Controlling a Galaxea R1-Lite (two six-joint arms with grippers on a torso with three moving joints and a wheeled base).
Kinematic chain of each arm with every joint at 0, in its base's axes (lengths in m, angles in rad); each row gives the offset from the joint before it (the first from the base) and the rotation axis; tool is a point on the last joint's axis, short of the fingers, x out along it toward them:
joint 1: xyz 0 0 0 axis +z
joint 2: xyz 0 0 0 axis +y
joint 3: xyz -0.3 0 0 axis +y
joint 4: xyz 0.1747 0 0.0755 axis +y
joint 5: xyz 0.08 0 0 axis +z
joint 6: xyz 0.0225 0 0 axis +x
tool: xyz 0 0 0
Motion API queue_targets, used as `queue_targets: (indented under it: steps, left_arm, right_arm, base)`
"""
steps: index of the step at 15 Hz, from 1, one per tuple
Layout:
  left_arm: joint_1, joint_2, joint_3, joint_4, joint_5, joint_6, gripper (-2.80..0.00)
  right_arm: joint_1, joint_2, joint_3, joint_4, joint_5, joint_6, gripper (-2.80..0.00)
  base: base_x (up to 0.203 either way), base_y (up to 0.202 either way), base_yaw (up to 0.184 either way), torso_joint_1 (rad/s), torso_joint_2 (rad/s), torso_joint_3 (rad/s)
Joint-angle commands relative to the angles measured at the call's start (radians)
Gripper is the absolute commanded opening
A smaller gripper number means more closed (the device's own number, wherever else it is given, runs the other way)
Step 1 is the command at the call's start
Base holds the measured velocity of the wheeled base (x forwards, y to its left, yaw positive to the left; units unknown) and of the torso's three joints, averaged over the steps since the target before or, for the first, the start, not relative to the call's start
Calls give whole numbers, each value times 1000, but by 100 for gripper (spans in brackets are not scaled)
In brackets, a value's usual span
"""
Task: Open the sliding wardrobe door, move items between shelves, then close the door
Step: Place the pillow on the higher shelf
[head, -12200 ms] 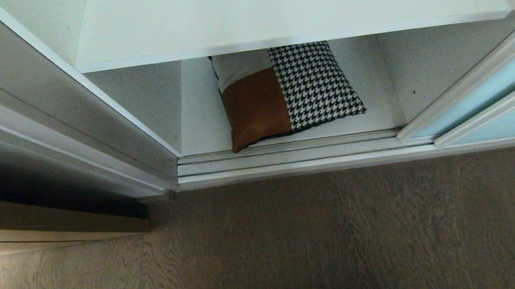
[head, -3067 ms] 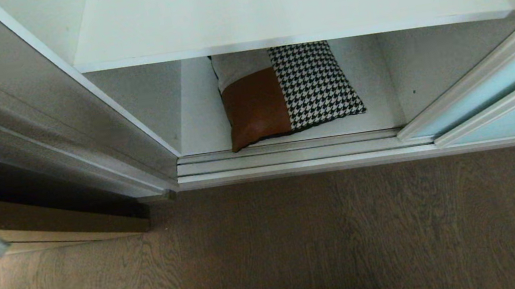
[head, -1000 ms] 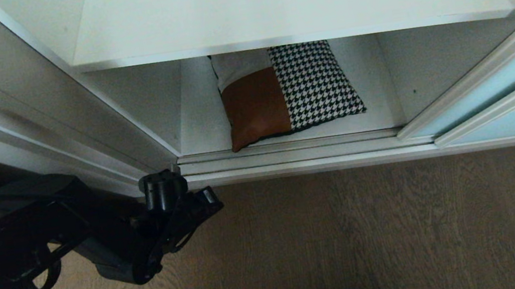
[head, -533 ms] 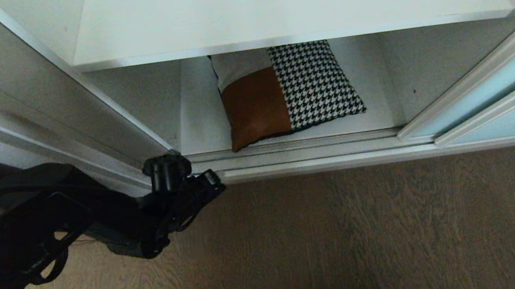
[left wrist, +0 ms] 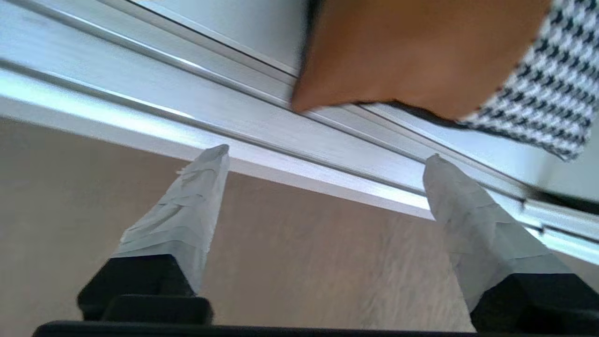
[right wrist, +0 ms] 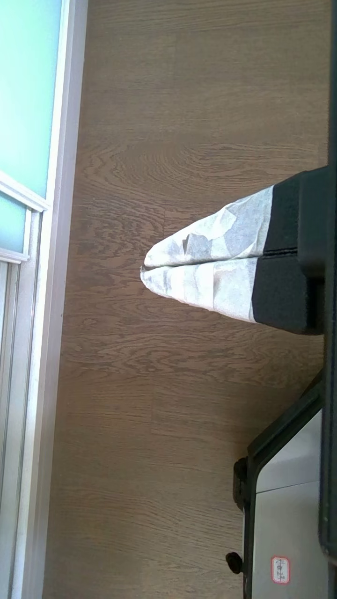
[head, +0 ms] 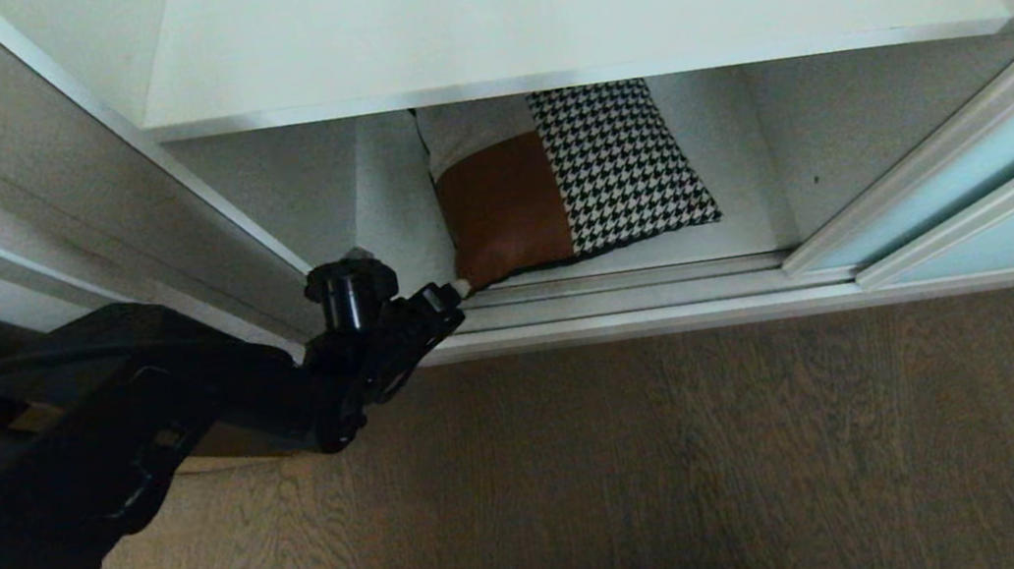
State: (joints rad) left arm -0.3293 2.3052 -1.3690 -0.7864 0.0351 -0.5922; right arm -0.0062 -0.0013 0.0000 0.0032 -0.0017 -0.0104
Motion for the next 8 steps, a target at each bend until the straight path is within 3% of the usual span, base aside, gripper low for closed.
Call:
queue_targets:
  steps: [1,8]
  left_arm:
    - [-35,82,-63,4,-3,-3,0]
    - [-62,187,-202,67,0,16,0]
  right_arm:
    - [0,1,0,0,0,0,-280]
    - [0,1,0,0,0,0,-280]
  base:
    - [0,0,0,0,0,0]
    - [0,0,0,0,0,0]
